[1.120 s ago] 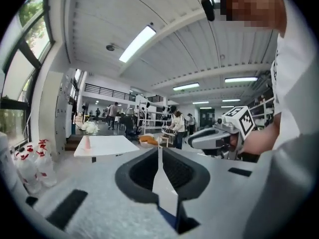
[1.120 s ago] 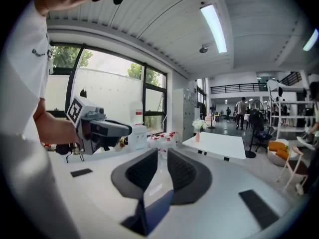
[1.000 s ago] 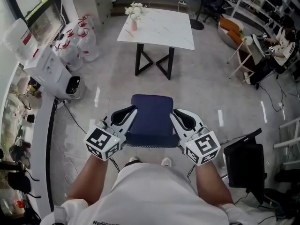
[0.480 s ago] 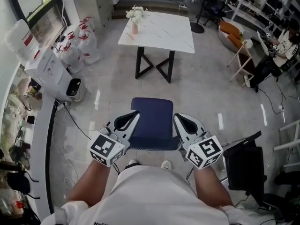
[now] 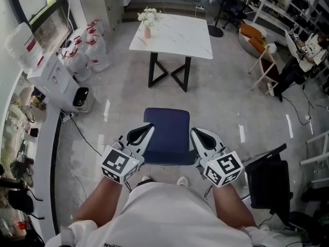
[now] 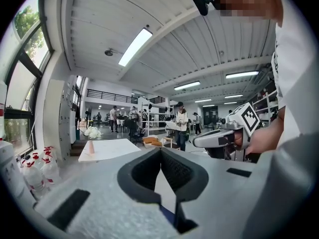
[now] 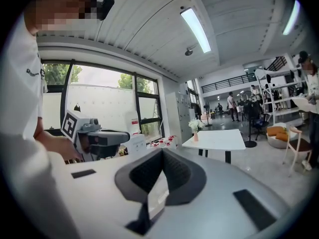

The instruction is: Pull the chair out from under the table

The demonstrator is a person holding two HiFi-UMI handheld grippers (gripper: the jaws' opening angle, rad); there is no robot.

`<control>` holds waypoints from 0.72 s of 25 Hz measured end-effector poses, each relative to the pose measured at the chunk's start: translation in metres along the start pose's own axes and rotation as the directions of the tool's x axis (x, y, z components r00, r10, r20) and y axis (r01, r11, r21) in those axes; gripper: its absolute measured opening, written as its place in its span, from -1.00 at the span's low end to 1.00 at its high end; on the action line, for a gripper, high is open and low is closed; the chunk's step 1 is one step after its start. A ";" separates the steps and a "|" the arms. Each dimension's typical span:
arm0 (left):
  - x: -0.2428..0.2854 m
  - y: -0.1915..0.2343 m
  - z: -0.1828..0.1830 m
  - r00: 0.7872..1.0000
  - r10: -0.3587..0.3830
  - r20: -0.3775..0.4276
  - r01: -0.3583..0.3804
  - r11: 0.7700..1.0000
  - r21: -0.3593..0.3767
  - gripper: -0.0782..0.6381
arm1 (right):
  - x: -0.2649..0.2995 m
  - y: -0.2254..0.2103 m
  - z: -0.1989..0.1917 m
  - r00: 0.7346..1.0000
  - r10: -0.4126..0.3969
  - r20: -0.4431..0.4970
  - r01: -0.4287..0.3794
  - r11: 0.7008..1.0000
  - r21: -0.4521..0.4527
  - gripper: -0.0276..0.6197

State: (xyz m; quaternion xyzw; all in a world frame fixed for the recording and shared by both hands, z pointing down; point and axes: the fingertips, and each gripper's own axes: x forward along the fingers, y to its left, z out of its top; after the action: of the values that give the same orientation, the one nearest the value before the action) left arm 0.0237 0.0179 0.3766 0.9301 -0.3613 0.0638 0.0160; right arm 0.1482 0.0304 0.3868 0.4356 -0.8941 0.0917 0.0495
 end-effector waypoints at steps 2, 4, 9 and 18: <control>0.000 -0.001 0.004 1.000 -0.002 0.008 0.002 1.000 0.003 -0.76 | -0.001 0.001 0.001 1.000 -0.002 0.004 0.002 1.000 0.000 -0.90; -0.001 -0.001 0.007 1.000 -0.002 0.014 0.001 1.000 0.006 -0.76 | -0.002 0.002 0.002 1.000 -0.001 0.006 0.001 1.000 0.000 -0.90; -0.002 -0.002 0.007 1.000 -0.001 0.015 0.001 1.000 0.014 -0.76 | 0.000 0.005 0.001 1.000 0.006 0.008 -0.006 1.000 -0.002 -0.90; -0.002 -0.004 0.004 1.000 -0.004 0.013 0.004 1.000 0.015 -0.76 | -0.001 0.005 0.000 1.000 0.007 0.011 -0.007 1.000 -0.011 -0.91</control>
State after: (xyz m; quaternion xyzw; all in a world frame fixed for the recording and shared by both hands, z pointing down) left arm 0.0255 0.0216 0.3725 0.9314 -0.3589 0.0603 0.0070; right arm 0.1453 0.0341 0.3861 0.4329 -0.8963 0.0844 0.0466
